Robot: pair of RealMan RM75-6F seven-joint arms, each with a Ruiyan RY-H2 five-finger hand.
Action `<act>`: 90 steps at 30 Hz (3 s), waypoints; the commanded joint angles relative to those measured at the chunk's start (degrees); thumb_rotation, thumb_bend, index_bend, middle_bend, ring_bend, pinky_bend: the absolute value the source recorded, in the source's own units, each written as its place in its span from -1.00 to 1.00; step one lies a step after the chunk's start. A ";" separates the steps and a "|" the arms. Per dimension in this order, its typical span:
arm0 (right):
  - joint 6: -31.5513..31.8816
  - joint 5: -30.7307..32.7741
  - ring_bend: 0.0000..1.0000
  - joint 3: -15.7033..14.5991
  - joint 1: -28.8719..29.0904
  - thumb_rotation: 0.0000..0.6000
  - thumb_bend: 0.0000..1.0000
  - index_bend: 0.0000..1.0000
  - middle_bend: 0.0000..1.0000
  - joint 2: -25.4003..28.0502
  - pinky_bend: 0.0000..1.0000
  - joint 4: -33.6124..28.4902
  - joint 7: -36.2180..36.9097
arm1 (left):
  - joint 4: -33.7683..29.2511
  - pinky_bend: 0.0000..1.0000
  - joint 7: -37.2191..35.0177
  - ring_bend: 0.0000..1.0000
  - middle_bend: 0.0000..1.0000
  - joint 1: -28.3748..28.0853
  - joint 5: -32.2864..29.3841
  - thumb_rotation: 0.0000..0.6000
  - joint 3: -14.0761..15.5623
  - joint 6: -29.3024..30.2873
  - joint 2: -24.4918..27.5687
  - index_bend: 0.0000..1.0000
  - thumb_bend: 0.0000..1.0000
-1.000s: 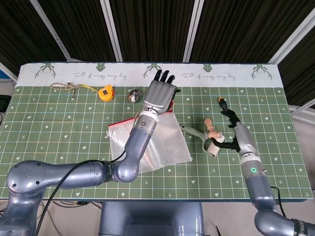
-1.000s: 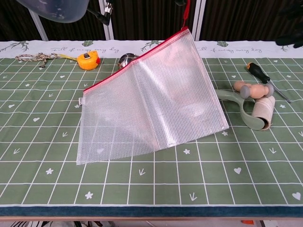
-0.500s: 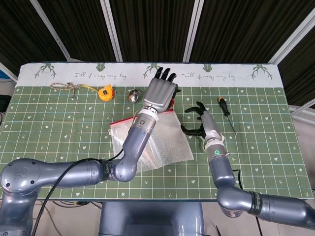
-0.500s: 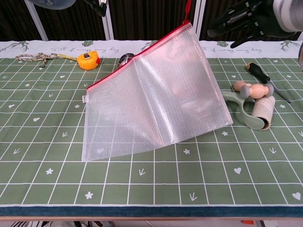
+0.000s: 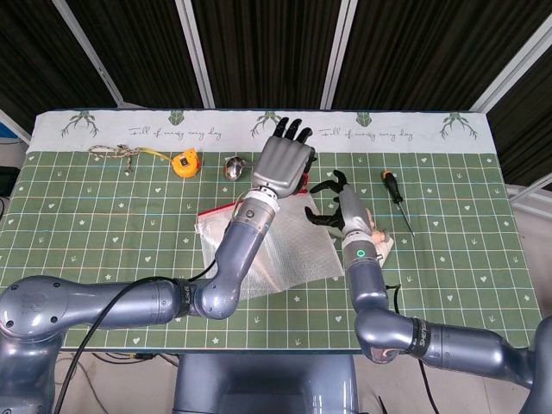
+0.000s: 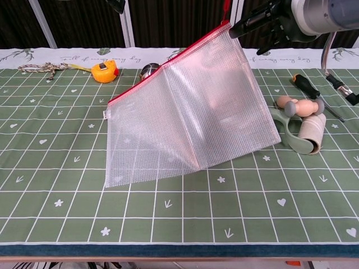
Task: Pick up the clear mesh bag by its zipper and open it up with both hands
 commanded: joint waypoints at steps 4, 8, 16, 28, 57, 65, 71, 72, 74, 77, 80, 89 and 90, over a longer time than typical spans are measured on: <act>0.15 1.04 -1.00 0.86 0.91 1.00 -0.13 -0.13 -0.89 -0.99 -0.61 0.88 -0.30 | 0.20 -1.00 -0.68 -1.00 -0.67 -0.52 -0.33 1.00 0.47 0.08 0.15 0.30 0.17; 0.17 1.68 -1.00 1.30 1.31 1.00 -0.11 -0.06 -0.85 -1.60 -0.61 1.25 -0.38 | 0.31 -1.00 -1.12 -1.00 -0.68 -0.85 -0.47 1.00 0.71 0.20 0.41 0.30 0.17; 0.43 2.18 -1.00 2.01 2.10 1.00 -0.07 0.02 -0.81 -2.64 -0.61 2.40 -0.66 | 0.09 -1.00 -1.81 -1.00 -0.68 -1.15 -0.83 1.00 1.27 0.42 1.07 0.30 0.17; 0.69 2.67 -1.00 3.05 2.30 1.00 -0.06 0.13 -0.74 -3.10 -0.61 3.01 -0.94 | -0.24 -1.00 -2.62 -1.00 -0.68 -1.78 -1.18 1.00 2.17 0.72 1.58 0.30 0.17; 1.02 3.85 -1.00 5.57 1.91 1.00 0.07 0.21 -0.69 -2.51 -0.61 1.22 -0.98 | -1.57 -1.00 -3.63 -1.00 -0.68 -2.56 -1.95 1.00 3.45 1.72 2.92 0.30 0.17; 0.21 5.84 -1.00 7.61 1.09 1.00 0.07 0.25 -0.66 -1.31 -0.61 -0.71 0.09 | -2.29 -1.00 -4.22 -1.00 -0.68 -1.86 -2.04 1.00 4.18 2.23 3.40 0.30 0.17; 0.12 6.80 -1.00 8.71 0.50 1.00 0.08 0.27 -0.65 -0.50 -0.61 -1.81 1.02 | -3.67 -1.00 -4.77 -1.00 -0.68 -0.67 -2.21 1.00 4.96 2.95 4.14 0.30 0.17; 0.12 6.95 -1.00 8.85 0.43 1.00 0.08 0.27 -0.64 -0.39 -0.61 -1.98 1.16 | -3.98 -1.00 -4.92 -1.00 -0.68 -0.45 -2.18 1.00 5.04 3.07 4.29 0.30 0.17; 0.15 7.37 -1.00 9.21 0.31 1.00 0.09 0.28 -0.64 -0.19 -0.61 -2.27 1.47 | -4.58 -1.00 -5.25 -1.00 -0.68 -0.03 -2.09 1.00 5.18 3.31 4.58 0.30 0.17; 0.24 7.89 -1.00 9.75 0.17 1.00 0.10 0.30 -0.63 0.09 -0.61 -2.61 1.91 | -5.27 -1.00 -5.58 -1.00 -0.68 0.52 -1.99 1.00 5.42 3.64 4.99 0.30 0.17; 0.37 8.46 -1.00 10.41 -0.01 1.00 0.11 0.30 -0.62 0.45 -0.61 -2.93 2.44 | -6.15 -1.00 -5.93 -1.00 -0.68 1.19 -2.23 1.00 5.64 3.81 5.55 0.30 0.17; 0.17 9.78 -1.00 11.61 -0.35 1.00 0.12 0.33 -0.60 1.38 -0.58 -3.11 3.47 | -6.85 -1.00 -6.26 -1.00 -0.68 2.73 -2.64 1.00 6.86 3.89 6.69 0.31 0.17; 0.16 9.90 -1.00 11.78 -0.40 1.00 0.12 0.33 -0.59 1.47 -0.58 -3.09 3.66 | -6.86 -1.00 -6.39 -1.00 -0.68 2.89 -2.70 1.00 6.93 3.81 6.77 0.30 0.17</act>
